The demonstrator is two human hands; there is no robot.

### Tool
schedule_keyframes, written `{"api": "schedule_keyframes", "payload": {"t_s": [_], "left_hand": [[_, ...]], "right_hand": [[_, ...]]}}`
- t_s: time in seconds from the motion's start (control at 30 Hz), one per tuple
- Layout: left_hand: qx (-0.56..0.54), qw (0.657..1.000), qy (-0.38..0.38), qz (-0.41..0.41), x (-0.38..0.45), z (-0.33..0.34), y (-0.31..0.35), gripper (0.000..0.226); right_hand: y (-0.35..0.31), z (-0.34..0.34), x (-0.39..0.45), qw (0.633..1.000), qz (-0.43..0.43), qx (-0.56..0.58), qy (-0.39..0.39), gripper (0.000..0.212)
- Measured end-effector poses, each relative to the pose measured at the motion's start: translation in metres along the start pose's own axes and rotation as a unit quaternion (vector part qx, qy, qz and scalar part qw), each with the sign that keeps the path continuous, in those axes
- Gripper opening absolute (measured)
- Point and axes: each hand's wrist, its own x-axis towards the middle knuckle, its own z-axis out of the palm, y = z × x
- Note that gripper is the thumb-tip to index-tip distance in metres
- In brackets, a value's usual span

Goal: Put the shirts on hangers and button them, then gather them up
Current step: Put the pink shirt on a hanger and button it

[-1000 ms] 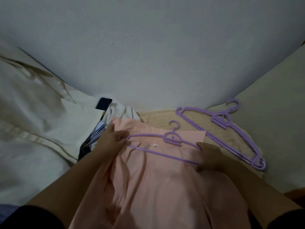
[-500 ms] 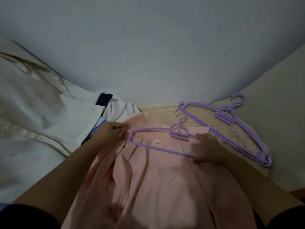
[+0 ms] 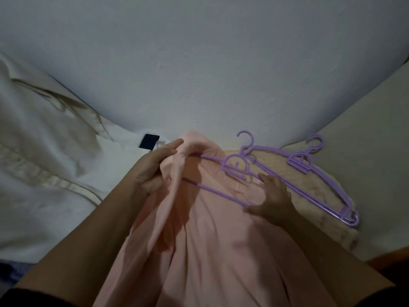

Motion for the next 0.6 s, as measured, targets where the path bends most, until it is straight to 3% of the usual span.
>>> {"api": "schedule_keyframes", "payload": {"t_s": [0.07,0.1,0.13,0.2,0.27,0.33,0.37,0.43,0.47,0.5,0.53,0.6], "left_hand": [[-0.017,0.998,-0.001,-0.053,0.001,-0.01,-0.014,0.022],[0.031,0.996,0.027,-0.076,0.005,-0.021,-0.029,0.027],[0.128,0.986,0.064,-0.082,0.006,-0.03,-0.044,0.032],[0.338,0.929,0.145,-0.042,0.006,-0.049,-0.069,0.036],[0.545,0.812,0.199,0.067,0.007,-0.06,-0.082,0.034],[0.702,0.634,0.234,0.225,0.01,-0.061,-0.08,0.038],[0.729,0.565,0.227,0.312,0.015,-0.06,-0.077,0.043],[0.754,0.497,0.127,0.409,0.027,-0.056,-0.068,0.063],[0.788,0.464,0.06,0.4,0.032,-0.053,-0.065,0.075],[0.819,0.443,0.008,0.363,0.04,-0.053,-0.063,0.088],[0.836,0.444,-0.024,0.323,0.046,-0.051,-0.062,0.099],[0.844,0.469,-0.051,0.256,0.057,-0.05,-0.064,0.112]], "right_hand": [[-0.009,0.007,0.001,1.0,0.006,0.0,0.019,0.106],[-0.012,0.011,0.002,1.0,0.011,-0.01,0.018,0.106],[-0.015,0.015,0.003,1.0,0.012,-0.026,0.012,0.106],[-0.016,0.026,0.003,0.998,0.005,-0.056,-0.013,0.106],[-0.013,0.036,0.003,0.998,0.003,-0.062,-0.028,0.107],[-0.009,0.043,0.004,0.998,-0.001,-0.056,-0.019,0.108],[-0.007,0.044,0.006,0.998,-0.006,-0.057,-0.013,0.109],[-0.003,0.044,0.011,0.998,-0.016,-0.063,-0.008,0.109],[-0.002,0.044,0.014,0.998,-0.024,-0.063,-0.007,0.108],[0.0,0.043,0.017,0.998,-0.031,-0.062,-0.006,0.107],[0.001,0.044,0.02,0.997,-0.04,-0.06,-0.007,0.107],[0.005,0.046,0.025,0.996,-0.061,-0.059,-0.015,0.107]]}}
